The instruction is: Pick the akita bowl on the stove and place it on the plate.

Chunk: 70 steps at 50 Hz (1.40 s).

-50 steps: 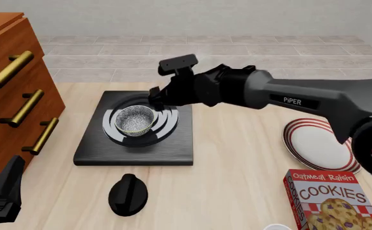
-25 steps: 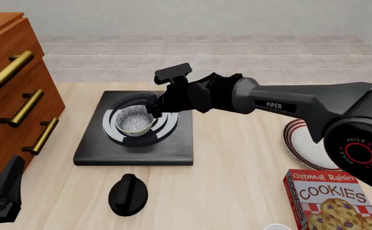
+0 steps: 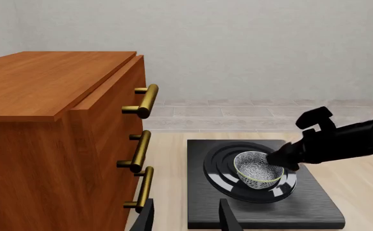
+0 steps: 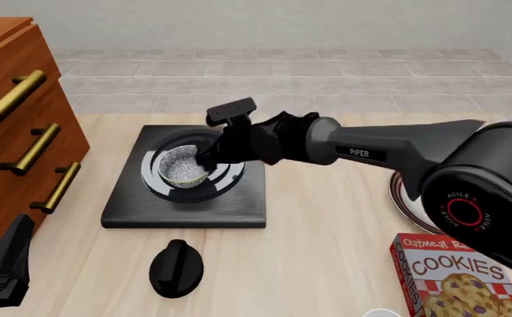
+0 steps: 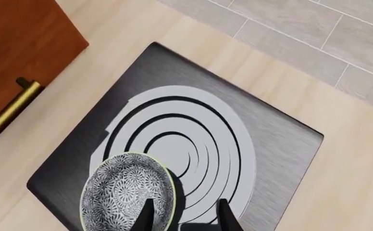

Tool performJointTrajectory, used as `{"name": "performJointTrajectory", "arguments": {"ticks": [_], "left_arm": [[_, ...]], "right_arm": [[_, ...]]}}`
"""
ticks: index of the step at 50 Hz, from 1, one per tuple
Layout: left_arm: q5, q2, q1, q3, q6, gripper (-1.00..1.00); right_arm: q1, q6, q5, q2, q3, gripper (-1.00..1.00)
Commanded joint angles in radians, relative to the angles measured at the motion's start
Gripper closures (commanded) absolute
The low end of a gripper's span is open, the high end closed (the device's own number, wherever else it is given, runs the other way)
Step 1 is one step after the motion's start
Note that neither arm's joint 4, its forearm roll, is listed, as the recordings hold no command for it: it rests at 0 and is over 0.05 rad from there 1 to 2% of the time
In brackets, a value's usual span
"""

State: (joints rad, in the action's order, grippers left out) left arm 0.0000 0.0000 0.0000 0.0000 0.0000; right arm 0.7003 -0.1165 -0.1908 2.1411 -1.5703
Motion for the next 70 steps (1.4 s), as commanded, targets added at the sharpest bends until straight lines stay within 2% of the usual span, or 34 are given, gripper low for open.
{"name": "performJointTrajectory", "arguments": {"ticks": [1,19,20,41,42,50,70], "left_arm": [[0.0,0.0,0.0,0.0,0.0,-1.0],[0.0,0.0,0.0,0.0,0.0,-1.0],[0.0,0.0,0.0,0.0,0.0,-1.0],[0.0,0.0,0.0,0.0,0.0,-1.0],[0.0,0.0,0.0,0.0,0.0,-1.0],[0.0,0.0,0.0,0.0,0.0,-1.0],[0.0,0.0,0.0,0.0,0.0,-1.0]], "right_arm": [[0.009,-0.008,0.011,0.025,-0.007,-1.0],[0.026,-0.038,0.053,0.05,0.017,-1.0],[0.032,-0.058,0.067,0.046,0.03,-1.0],[0.025,-0.077,0.102,0.068,0.045,-1.0],[0.027,-0.079,0.104,0.065,0.049,1.0],[0.04,-0.084,0.124,0.019,0.099,1.0],[0.006,-0.026,0.064,-0.133,0.151,1.0]]}}
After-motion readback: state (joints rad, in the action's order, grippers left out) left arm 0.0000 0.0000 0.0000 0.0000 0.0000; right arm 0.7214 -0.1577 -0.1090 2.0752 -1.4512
